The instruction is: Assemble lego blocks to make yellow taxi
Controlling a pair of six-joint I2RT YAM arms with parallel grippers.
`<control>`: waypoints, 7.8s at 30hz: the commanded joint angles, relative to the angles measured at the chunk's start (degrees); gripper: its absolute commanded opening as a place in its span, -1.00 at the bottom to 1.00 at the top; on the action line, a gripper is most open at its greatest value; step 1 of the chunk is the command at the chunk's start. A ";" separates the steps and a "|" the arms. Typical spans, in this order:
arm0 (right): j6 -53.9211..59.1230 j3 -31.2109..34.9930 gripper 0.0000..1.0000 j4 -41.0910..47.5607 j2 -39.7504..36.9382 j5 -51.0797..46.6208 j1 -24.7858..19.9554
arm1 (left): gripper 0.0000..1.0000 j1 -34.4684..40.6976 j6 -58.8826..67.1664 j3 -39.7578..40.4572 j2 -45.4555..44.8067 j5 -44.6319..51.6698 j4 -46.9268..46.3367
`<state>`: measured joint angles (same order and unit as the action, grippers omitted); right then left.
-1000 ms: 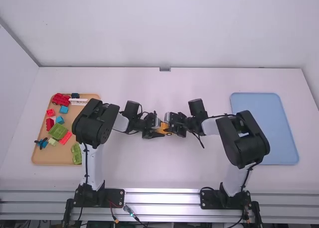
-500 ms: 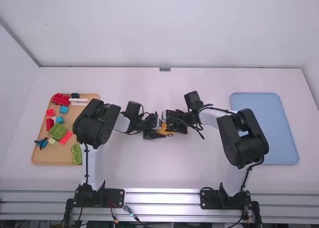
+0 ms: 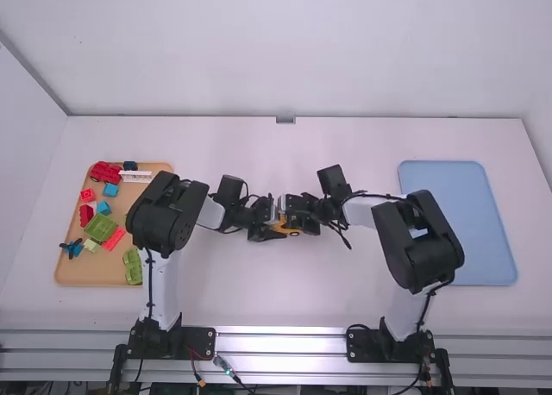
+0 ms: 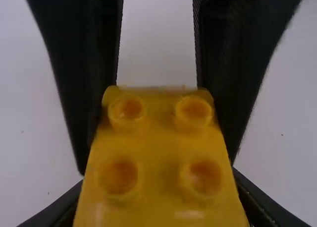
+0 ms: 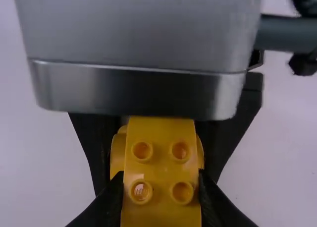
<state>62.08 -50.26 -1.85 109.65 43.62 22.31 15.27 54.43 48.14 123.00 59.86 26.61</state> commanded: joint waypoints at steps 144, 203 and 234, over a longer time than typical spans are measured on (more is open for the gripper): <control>4.98 -3.45 -0.06 10.67 2.67 -0.33 -0.68 | -0.71 0.22 -1.07 0.17 1.09 -4.07 -1.07; -6.34 0.68 0.98 -15.08 8.15 8.66 -2.43 | 0.98 -0.70 1.25 20.24 -24.17 -26.67 -59.49; -2.45 -7.96 -0.29 9.35 0.42 -3.19 -7.23 | 0.98 -0.70 -37.79 -12.17 -40.24 -74.69 -0.70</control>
<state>56.99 -55.70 6.83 113.75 43.35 16.56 15.00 19.18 36.71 83.83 -9.82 25.41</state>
